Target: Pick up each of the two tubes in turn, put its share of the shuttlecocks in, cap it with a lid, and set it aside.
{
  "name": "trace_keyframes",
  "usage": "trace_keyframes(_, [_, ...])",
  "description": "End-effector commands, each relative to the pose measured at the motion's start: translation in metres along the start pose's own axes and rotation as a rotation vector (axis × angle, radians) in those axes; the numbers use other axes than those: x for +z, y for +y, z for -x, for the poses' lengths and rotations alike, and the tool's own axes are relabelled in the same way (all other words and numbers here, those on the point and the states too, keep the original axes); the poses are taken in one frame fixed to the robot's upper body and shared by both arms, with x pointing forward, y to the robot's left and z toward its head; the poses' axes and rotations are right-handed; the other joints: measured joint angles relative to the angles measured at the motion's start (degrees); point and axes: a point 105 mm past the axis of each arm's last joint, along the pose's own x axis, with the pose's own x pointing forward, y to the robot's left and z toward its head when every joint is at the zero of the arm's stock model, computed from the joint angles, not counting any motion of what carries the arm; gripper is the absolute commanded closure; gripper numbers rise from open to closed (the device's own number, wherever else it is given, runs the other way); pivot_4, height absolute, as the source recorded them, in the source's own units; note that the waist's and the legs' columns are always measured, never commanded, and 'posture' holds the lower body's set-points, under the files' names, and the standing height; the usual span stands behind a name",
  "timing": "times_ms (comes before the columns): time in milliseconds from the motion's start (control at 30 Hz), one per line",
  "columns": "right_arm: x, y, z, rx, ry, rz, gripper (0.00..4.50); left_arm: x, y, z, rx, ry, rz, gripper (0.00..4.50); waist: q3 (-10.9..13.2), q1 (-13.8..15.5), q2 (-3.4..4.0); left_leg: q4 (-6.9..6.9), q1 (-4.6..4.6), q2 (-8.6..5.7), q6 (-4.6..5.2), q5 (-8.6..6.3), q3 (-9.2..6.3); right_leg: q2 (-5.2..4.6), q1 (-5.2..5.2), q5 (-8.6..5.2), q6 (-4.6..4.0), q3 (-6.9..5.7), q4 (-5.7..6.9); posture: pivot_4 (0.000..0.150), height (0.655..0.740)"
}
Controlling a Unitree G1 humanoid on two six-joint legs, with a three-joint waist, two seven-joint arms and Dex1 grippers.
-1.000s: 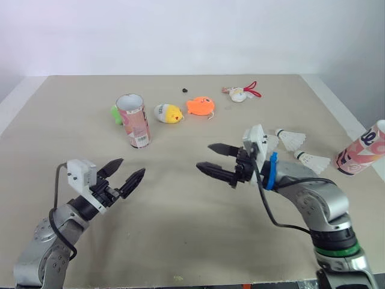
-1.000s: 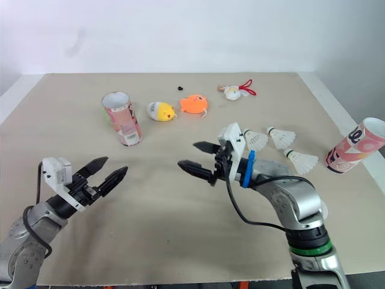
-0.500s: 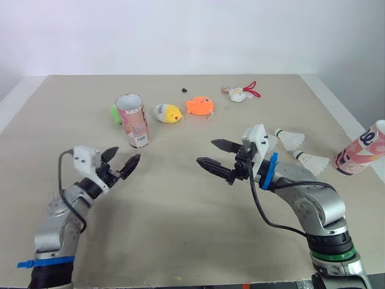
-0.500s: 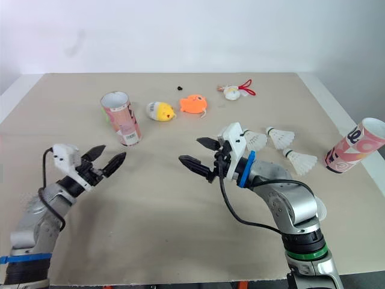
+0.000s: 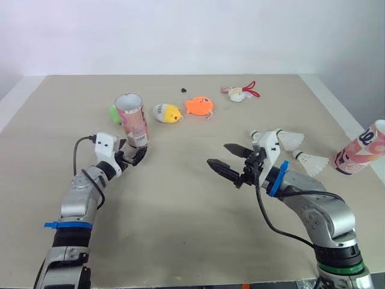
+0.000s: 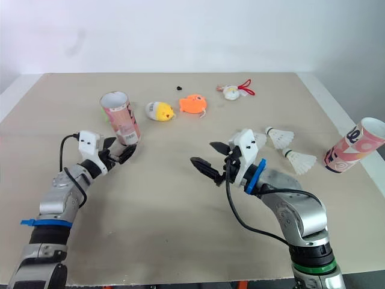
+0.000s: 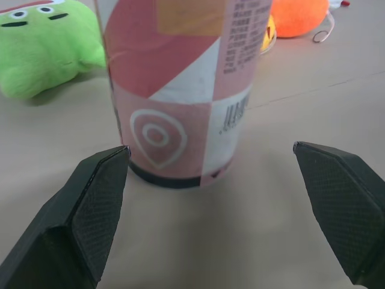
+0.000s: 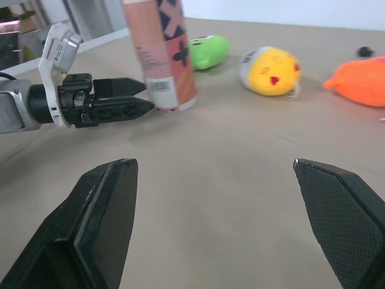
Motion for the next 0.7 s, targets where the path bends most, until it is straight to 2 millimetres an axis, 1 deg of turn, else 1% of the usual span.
trace_keyframes(33, [0.015, 0.002, 0.005, -0.007, -0.043, 0.048, 0.08, 0.015, 0.005, -0.012, 0.015, -0.034, -0.044, 0.00, 0.0, 0.0, 0.00, 0.00, 0.00, 0.00, 0.00, 0.00, -0.01, 0.01, 0.00, 0.00, 0.00, -0.01, 0.00, 0.150, 0.7400])
trace_keyframes(300, [0.014, 0.001, 0.006, -0.021, -0.036, 0.052, 0.08, 0.023, 0.013, -0.038, 0.041, -0.021, -0.070, 0.00, 0.0, 0.3, -0.01, 0.00, -0.04, -0.05, -0.01, 0.00, -0.04, -0.02, 0.00, 0.00, 0.00, -0.02, -0.01, 0.150, 0.7400])
trace_keyframes(533, [0.013, 0.000, 0.008, -0.034, -0.031, 0.053, 0.08, 0.025, 0.007, -0.049, 0.030, -0.027, -0.063, 0.00, 0.0, 0.3, -0.01, 0.00, -0.10, -0.07, -0.01, 0.00, -0.06, -0.04, -0.02, -0.01, 0.01, -0.03, -0.02, 0.150, 0.7400])
trace_keyframes(633, [0.013, 0.000, 0.008, -0.036, -0.029, 0.054, 0.00, 0.026, 0.006, -0.051, 0.033, -0.032, -0.058, 0.81, 0.0, 0.3, -0.01, 0.00, -0.10, -0.07, -0.01, 0.00, -0.08, -0.04, -0.03, 0.00, 0.00, -0.04, -0.01, 0.150, 0.7400])
trace_keyframes(700, [0.013, 0.000, 0.009, -0.038, -0.028, 0.054, 0.00, 0.026, 0.007, -0.050, 0.046, -0.035, -0.060, 1.56, 0.0, 0.3, -0.01, 0.00, -0.10, -0.07, -0.01, 0.00, -0.10, -0.04, -0.02, 0.00, 0.00, -0.06, 0.00, 0.150, 0.7400])
